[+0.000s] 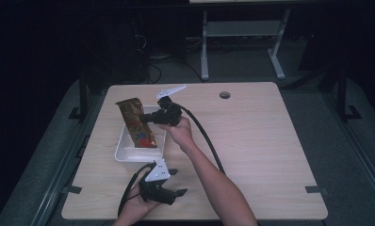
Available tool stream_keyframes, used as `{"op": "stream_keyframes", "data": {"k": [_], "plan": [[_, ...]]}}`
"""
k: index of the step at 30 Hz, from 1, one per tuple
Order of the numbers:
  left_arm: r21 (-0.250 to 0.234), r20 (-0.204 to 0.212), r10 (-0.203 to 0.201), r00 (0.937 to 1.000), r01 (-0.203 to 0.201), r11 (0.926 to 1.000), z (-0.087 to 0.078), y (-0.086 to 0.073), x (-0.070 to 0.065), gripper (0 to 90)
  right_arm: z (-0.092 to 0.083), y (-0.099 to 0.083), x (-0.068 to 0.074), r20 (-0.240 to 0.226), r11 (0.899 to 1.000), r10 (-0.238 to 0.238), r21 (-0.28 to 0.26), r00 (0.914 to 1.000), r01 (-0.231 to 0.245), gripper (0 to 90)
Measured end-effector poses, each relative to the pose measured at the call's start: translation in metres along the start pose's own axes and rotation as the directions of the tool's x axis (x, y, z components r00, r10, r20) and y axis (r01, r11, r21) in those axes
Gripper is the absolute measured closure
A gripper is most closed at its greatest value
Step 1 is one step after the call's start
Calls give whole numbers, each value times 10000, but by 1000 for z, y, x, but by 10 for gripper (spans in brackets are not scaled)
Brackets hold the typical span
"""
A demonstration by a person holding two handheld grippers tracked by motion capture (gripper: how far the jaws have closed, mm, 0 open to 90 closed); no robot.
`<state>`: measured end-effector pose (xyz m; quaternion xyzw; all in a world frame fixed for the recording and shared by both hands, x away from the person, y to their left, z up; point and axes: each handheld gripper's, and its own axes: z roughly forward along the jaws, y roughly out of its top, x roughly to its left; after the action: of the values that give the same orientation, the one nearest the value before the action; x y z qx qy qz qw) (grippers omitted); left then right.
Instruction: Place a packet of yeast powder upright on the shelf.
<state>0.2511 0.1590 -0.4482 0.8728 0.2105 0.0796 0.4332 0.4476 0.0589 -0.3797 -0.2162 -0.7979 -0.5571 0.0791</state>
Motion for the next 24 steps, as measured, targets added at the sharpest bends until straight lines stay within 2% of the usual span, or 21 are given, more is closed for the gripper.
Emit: {"op": "stream_keyframes", "data": {"k": [18,24], "plan": [[64,8,19,10000,-19,10000,0,0,0,255,1,-19,-7,277,9989,163,446,9995,-175,887],[66,21,32,10000,-32,10000,1,0,-1,255,-3,-25,-9,337,9987,281,412,9990,-295,885]]}}
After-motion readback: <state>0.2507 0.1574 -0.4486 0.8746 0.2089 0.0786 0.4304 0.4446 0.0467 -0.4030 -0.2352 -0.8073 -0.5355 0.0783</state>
